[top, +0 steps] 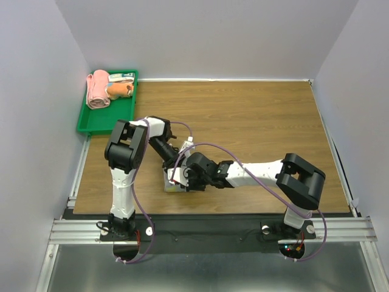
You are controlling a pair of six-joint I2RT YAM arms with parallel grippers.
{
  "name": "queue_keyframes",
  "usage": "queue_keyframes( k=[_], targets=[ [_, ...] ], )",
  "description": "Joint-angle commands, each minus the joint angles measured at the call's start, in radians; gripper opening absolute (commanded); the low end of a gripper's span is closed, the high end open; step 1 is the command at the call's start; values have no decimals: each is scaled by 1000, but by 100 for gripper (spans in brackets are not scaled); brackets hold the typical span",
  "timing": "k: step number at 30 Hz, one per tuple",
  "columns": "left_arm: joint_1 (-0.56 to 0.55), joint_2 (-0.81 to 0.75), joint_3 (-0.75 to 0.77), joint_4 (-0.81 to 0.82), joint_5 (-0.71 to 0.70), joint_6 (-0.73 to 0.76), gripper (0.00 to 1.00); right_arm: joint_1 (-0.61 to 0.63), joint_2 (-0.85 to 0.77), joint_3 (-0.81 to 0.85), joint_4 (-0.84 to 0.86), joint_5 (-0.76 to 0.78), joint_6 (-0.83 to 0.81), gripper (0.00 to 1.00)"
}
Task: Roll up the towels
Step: Roll the towel
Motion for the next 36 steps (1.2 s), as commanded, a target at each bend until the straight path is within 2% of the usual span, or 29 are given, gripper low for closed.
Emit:
queue_keyframes(
  k=[1,5,10,12,13,19,27,33,36],
  targets=[
    [76,-84,29,144,-141,63,47,9,-6,-51,-28,-47,23,1],
    [125,-142,67,81,-142,91,48,9,2,-48,-58,-42,22,1],
    [180,-202,60,85,-162,76,48,9,16,-28,-77,-38,22,1],
    [192,-204,52,122,-162,50,47,7,28,-10,-94,-33,22,1],
    [194,-204,38,153,-181,-16,45,9,29,-6,-97,-30,20,1],
    [191,-177,20,329,-217,-177,37,7,25,12,-138,-16,20,1],
    [103,-52,103,461,-219,-292,34,9,-12,24,-248,-29,17,1],
    [18,34,182,515,-193,-374,32,10,23,69,-328,-131,66,1],
    [16,44,195,514,-191,-383,31,0,92,130,-357,-255,111,1]
  ],
)
